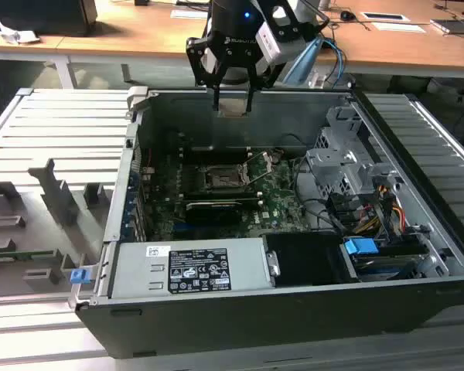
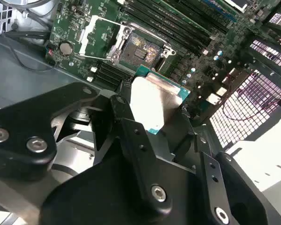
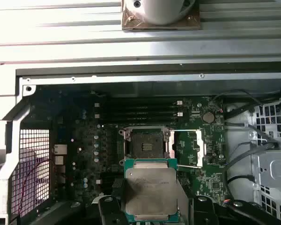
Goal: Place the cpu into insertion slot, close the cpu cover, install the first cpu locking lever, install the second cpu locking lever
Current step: 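Place the cpu into insertion slot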
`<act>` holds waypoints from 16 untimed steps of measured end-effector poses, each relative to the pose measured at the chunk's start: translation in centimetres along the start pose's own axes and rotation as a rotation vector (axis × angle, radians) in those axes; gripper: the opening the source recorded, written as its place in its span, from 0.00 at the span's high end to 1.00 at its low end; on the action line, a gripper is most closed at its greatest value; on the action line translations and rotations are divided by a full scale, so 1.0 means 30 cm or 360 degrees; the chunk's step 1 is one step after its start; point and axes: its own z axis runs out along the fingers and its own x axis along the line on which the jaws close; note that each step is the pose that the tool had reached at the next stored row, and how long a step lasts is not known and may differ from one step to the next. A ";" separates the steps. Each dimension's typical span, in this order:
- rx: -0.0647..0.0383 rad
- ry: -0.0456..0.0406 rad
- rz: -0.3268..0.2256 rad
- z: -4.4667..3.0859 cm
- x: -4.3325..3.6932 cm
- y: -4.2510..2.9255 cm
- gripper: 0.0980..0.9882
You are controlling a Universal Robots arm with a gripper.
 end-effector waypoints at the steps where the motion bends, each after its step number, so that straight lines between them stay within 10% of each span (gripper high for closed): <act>1: 0.0000 0.0000 0.0004 0.000 0.000 0.000 0.52; 16: -0.0002 -0.0007 0.0107 0.009 0.000 -0.001 0.52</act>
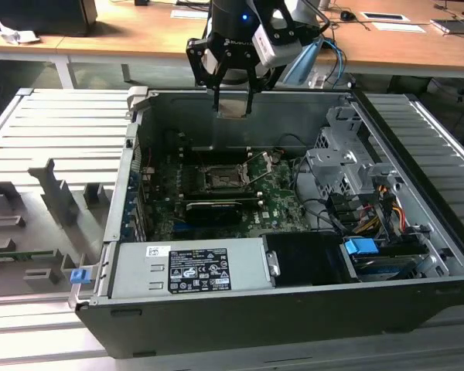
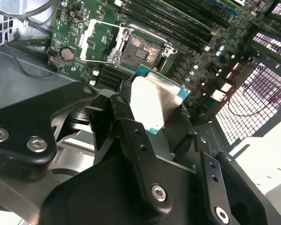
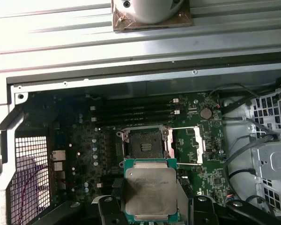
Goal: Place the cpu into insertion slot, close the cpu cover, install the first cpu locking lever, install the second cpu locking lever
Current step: 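Place the cpu into insertion slot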
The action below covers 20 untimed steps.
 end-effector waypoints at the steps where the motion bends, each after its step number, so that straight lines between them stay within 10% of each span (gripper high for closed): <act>1: 0.0000 0.0000 0.0002 0.000 0.000 0.000 0.52; 20: -0.0002 -0.0008 0.0088 0.003 0.000 0.000 0.52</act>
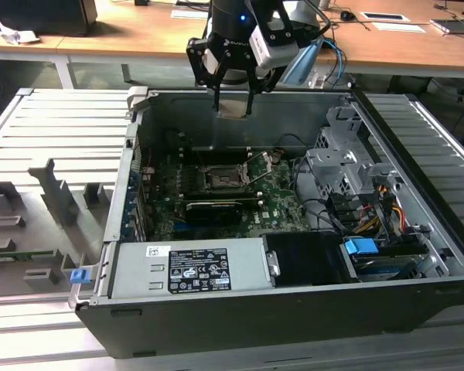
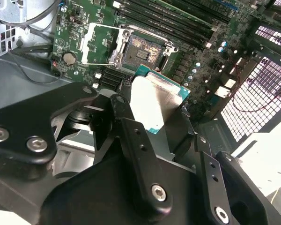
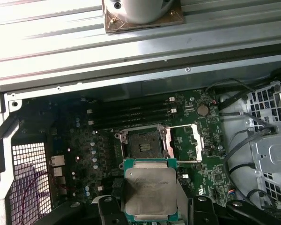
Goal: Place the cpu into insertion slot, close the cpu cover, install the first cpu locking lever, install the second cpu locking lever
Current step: 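Place the cpu into insertion slot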
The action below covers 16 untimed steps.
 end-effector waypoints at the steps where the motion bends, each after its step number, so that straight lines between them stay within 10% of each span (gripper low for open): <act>1: 0.0000 0.0000 0.0000 0.001 0.000 0.000 0.52; 16: -0.0002 -0.0011 0.0123 0.009 0.000 -0.001 0.52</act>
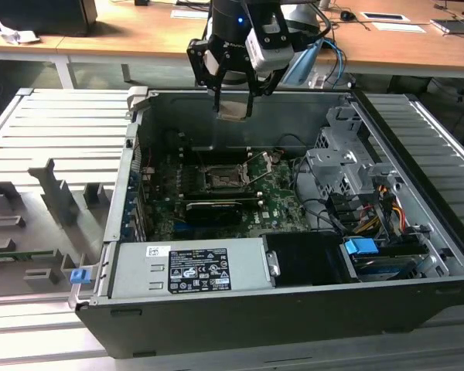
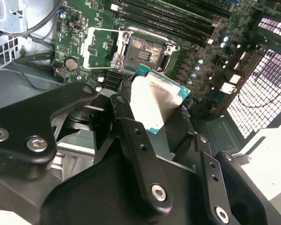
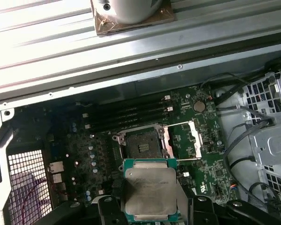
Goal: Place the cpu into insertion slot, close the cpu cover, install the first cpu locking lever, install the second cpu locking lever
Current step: 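Place the cpu into insertion slot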
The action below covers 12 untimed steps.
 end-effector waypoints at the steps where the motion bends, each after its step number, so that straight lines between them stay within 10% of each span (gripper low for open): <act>1: 0.0000 -0.0001 0.0011 0.000 0.000 0.000 0.52; 12: -0.0003 -0.0017 0.0184 0.007 0.000 -0.001 0.52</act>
